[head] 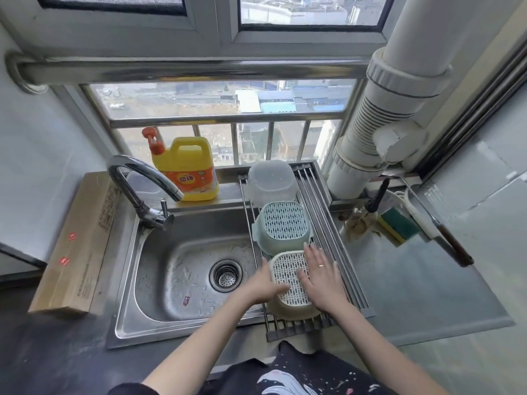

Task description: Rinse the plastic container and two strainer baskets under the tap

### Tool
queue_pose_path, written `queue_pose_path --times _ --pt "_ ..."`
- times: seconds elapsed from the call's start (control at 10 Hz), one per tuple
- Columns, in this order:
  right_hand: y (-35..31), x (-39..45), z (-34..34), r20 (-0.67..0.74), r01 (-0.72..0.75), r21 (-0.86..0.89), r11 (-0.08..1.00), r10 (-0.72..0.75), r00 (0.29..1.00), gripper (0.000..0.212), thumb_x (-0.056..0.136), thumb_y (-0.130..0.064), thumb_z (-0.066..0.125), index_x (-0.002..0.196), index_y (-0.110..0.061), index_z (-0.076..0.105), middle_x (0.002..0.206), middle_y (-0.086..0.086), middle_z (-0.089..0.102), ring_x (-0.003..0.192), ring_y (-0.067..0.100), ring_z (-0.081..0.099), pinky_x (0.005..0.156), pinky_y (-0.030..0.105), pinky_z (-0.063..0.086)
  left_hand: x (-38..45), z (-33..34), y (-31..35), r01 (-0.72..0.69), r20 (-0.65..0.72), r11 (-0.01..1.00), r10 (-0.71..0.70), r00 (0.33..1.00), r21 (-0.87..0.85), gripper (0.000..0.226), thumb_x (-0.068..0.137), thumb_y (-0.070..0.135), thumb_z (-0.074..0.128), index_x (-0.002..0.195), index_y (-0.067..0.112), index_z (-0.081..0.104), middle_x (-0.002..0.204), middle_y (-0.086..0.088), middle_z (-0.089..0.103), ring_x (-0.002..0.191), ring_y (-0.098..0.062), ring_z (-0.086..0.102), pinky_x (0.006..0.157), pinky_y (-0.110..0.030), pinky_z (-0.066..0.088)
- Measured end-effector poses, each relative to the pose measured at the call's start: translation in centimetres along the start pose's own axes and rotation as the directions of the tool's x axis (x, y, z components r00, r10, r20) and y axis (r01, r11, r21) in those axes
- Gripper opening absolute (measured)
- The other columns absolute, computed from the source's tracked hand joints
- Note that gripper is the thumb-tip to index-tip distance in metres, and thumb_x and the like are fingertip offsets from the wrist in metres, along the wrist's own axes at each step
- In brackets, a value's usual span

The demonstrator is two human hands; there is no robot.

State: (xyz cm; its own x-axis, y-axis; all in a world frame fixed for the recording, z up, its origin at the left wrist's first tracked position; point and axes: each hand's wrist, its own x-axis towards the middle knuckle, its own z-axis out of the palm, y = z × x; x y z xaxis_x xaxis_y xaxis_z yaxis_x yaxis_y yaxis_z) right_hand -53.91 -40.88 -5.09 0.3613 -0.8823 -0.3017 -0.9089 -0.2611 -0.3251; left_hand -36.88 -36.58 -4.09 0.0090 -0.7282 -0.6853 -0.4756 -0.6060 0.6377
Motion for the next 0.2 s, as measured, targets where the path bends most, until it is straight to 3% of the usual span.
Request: queue_pose_path --times 0.1,0.2 --pt "-0.03 0.28 0.1 0.043 -0.002 -0.049 0.999 0.004 0.999 0.066 0.099 -0.054 0.018 0.151 -0.031 -0.016 0.16 -0.008 -0.013 0.147 0.014 -0.011 0.116 0.049 -0.005 0.35 0.28 -0.1 -0.007 0.01 0.999 0.007 1.0 -0.047 0.097 0.081 0.033 0.069 0.15 0.011 0.005 0.134 -0.009 0.054 0.114 -0.022 0.058 0.097 -0.035 0.048" --pt "0.0 0.91 -0.78 0.086 -0.045 0.144 0.989 0.033 0.996 0.063 0.1 -0.051 0.018 0.151 -0.031 -0.013 0.158 -0.012 -0.014 0.146 0.013 -0.016 0.114 0.053 -0.008 0.9 -0.62 -0.53 -0.027 0.04 1.0 0.027 0.999 -0.015 0.096 0.082 0.038 0.067 0.151 0.011 0.006 0.144 -0.012 0.044 0.126 -0.026 0.049 0.106 -0.039 0.042"
